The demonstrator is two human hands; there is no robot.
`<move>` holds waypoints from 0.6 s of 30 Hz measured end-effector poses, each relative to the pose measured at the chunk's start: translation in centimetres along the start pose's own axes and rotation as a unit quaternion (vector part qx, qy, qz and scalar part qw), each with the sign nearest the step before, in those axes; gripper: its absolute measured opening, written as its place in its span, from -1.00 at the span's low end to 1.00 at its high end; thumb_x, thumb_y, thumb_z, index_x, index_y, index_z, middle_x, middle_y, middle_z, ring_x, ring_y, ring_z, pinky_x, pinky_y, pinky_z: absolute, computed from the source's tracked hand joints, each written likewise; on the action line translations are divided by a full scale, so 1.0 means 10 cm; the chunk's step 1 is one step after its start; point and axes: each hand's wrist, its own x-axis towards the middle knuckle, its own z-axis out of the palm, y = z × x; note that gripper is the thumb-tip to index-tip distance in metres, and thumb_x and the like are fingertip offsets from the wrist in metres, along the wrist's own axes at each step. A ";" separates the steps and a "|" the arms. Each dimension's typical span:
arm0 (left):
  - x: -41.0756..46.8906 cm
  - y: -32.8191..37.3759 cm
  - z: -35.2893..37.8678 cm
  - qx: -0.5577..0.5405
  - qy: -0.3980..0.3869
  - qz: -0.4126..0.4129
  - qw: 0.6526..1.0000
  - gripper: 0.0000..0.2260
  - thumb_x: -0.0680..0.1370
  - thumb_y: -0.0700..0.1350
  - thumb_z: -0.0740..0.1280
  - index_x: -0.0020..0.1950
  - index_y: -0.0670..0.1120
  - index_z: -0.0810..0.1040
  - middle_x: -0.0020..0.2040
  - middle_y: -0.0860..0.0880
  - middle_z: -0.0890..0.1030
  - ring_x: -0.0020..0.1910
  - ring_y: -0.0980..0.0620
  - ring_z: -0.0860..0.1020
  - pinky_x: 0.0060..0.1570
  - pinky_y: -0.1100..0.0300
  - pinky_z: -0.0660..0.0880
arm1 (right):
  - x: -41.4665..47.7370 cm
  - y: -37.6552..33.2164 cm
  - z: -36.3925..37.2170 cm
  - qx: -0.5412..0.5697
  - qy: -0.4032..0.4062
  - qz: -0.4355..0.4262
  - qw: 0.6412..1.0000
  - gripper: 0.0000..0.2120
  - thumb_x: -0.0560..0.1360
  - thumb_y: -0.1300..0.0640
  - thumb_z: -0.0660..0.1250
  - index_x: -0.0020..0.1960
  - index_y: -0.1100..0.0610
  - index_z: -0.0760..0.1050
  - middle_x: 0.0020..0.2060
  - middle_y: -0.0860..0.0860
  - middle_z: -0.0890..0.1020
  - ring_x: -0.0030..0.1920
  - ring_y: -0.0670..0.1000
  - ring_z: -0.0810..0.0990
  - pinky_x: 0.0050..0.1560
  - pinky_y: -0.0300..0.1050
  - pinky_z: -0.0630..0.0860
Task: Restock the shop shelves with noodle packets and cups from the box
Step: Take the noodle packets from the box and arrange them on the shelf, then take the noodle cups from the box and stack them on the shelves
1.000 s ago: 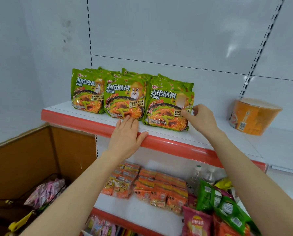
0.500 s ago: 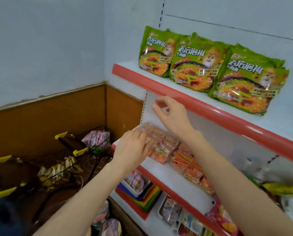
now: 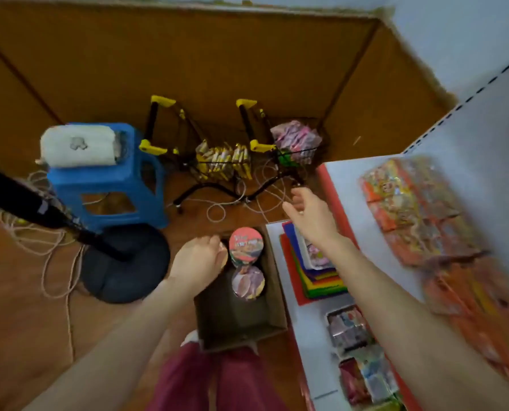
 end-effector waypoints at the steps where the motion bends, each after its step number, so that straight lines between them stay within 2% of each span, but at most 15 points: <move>1: -0.02 -0.04 0.15 -0.007 -0.011 -0.024 1.000 -0.70 0.60 -0.02 0.14 0.23 -0.15 0.44 0.13 -0.14 0.57 0.10 -0.14 0.53 0.02 0.06 0.45 | 0.03 0.12 0.14 -0.003 -0.018 0.005 1.000 -0.59 0.53 0.10 0.25 0.33 0.23 0.35 0.20 0.18 0.53 0.18 0.14 0.53 0.18 0.01 0.45; 4: -0.08 -0.13 0.62 -0.023 -0.049 -0.082 0.995 -0.72 0.59 -0.01 0.16 0.18 -0.17 0.45 0.07 -0.16 0.58 0.04 -0.17 0.55 -0.07 0.00 0.51 | 0.07 0.51 0.57 0.003 -0.074 0.025 0.997 -0.62 0.54 0.13 0.25 0.28 0.30 0.37 0.16 0.24 0.54 0.18 0.20 0.52 0.18 0.07 0.45; 7: -0.11 -0.15 1.05 -0.043 -0.078 -0.113 0.990 -0.74 0.61 -0.02 0.14 0.15 -0.17 0.44 0.04 -0.16 0.57 0.03 -0.16 0.55 -0.10 0.03 0.48 | 0.07 0.91 0.98 -0.012 -0.109 0.046 0.993 -0.68 0.54 0.14 0.26 0.21 0.32 0.41 0.09 0.27 0.58 0.11 0.24 0.55 0.11 0.16 0.47; 9: -0.09 -0.15 1.32 -0.048 -0.097 -0.128 0.986 -0.73 0.61 -0.03 0.13 0.17 -0.18 0.43 0.04 -0.18 0.58 0.02 -0.17 0.55 -0.11 0.03 0.46 | 0.08 1.18 1.26 -0.017 -0.126 0.067 0.990 -0.66 0.54 0.14 0.25 0.24 0.30 0.41 0.11 0.26 0.57 0.12 0.24 0.55 0.12 0.14 0.48; 11: -0.05 -0.18 1.67 -0.078 -0.112 -0.151 0.979 -0.71 0.61 -0.03 0.13 0.21 -0.20 0.43 0.07 -0.19 0.58 0.05 -0.18 0.55 -0.07 0.01 0.47 | 0.12 1.46 1.56 -0.019 -0.142 0.086 0.986 -0.65 0.55 0.14 0.24 0.27 0.30 0.39 0.14 0.25 0.56 0.15 0.22 0.54 0.15 0.09 0.47; 15: 0.11 -0.27 2.49 -0.113 -0.147 -0.180 0.966 -0.67 0.61 -0.03 0.14 0.26 -0.22 0.41 0.16 -0.20 0.54 0.15 -0.18 0.50 0.16 -0.03 0.40 | 0.31 2.07 2.24 -0.018 -0.157 0.112 0.981 -0.65 0.55 0.17 0.23 0.29 0.29 0.39 0.20 0.22 0.54 0.22 0.18 0.51 0.21 0.00 0.44; 18: 0.29 -0.38 3.16 -0.142 -0.165 -0.202 0.955 -0.67 0.61 -0.04 0.15 0.26 -0.25 0.40 0.18 -0.24 0.52 0.18 -0.22 0.49 0.09 -0.02 0.43 | 0.52 2.53 2.81 -0.038 -0.162 0.118 0.979 -0.62 0.56 0.14 0.22 0.33 0.27 0.36 0.25 0.21 0.51 0.26 0.18 0.48 0.25 0.01 0.41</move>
